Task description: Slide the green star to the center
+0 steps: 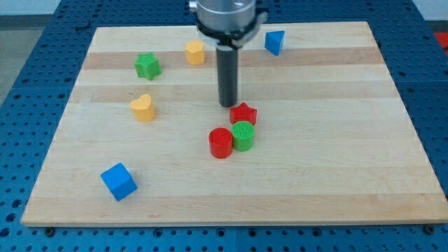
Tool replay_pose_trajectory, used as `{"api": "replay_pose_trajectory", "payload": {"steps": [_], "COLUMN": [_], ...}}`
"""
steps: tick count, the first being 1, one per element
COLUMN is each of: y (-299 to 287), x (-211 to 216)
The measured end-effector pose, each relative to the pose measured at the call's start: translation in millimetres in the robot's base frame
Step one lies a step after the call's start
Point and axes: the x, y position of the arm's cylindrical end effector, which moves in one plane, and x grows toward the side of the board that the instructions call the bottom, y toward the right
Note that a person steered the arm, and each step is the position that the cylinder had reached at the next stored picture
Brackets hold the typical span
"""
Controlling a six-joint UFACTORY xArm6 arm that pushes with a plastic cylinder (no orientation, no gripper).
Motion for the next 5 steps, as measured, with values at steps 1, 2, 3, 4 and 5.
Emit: {"api": "replay_pose_trajectory", "payload": {"steps": [1,2,3,4,5], "y": [-57,-119,-180,-224,-222], "x": [-34,-29,-29,-57,-91]}}
